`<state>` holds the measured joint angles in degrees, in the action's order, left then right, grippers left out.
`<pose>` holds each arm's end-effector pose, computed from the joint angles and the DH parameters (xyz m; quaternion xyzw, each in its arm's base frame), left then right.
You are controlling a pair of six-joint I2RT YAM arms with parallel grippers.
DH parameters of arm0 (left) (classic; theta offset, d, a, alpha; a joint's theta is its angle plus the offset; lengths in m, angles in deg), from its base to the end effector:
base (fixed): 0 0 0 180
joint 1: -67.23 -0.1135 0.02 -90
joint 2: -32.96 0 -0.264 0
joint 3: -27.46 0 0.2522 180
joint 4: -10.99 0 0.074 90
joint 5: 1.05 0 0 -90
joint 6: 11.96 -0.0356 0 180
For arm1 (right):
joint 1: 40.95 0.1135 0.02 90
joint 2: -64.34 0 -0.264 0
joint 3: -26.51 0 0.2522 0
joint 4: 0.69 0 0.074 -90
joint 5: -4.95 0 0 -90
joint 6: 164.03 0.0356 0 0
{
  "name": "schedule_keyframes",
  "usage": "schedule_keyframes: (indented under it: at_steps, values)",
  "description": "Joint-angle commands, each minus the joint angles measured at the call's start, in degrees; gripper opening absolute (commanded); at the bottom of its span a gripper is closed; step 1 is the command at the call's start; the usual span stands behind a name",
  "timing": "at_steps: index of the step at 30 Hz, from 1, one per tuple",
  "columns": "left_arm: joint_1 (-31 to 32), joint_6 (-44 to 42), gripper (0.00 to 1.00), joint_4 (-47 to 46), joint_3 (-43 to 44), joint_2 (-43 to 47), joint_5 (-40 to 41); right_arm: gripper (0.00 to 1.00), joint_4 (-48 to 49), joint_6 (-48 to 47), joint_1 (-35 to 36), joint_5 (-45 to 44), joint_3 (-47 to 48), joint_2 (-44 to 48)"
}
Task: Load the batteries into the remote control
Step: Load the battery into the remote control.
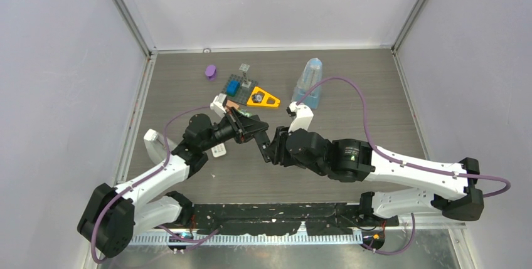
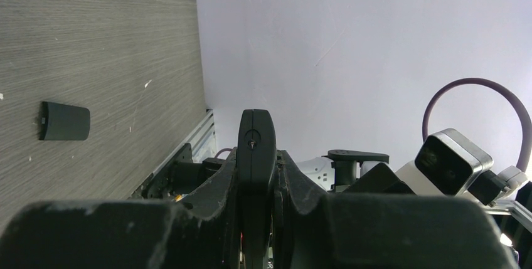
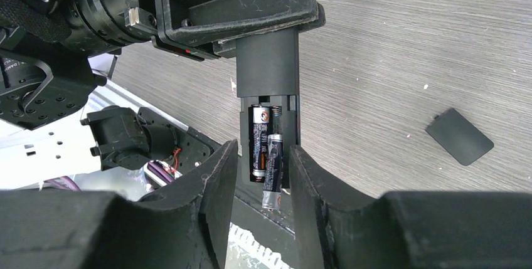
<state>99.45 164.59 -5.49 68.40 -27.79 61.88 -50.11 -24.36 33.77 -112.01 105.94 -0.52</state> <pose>0.1892 -0.1384 0.2522 -0.1800 0.7025 -0.6609 0.1933 0.0785 0.2260 0.3555 -0.0816 0.8649 0.3018 0.3928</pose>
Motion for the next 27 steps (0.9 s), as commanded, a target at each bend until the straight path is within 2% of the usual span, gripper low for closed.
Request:
schedule_keyframes:
  at_steps: [1,6,10,14,22,27]
  values:
    - [-0.2,1.2,0.00,-4.1,-0.4,0.1,-0.6,0.42,0.3,0.4,-0.1,-2.1,2.5,0.7]
    - [-0.3,6.8,0.00,-9.1,-2.0,-0.5,0.0,0.60,1.7,3.9,-0.1,-3.1,-0.2,5.3]
    - [-0.4,13.1,0.00,-13.8,-3.2,-1.0,1.0,0.74,10.3,5.4,-0.1,-2.7,-9.8,12.7]
    - [-0.3,18.5,0.00,-16.6,-4.1,-0.7,2.9,0.81,21.7,6.0,-0.1,-1.6,-18.1,19.1]
    - [-0.4,24.0,0.00,-13.0,-4.1,3.5,5.3,0.85,34.8,7.1,0.0,0.0,-22.6,20.7]
    - [-0.3,25.1,0.00,-11.9,-4.1,4.8,5.2,0.84,35.3,7.6,0.0,-0.7,-22.7,20.5]
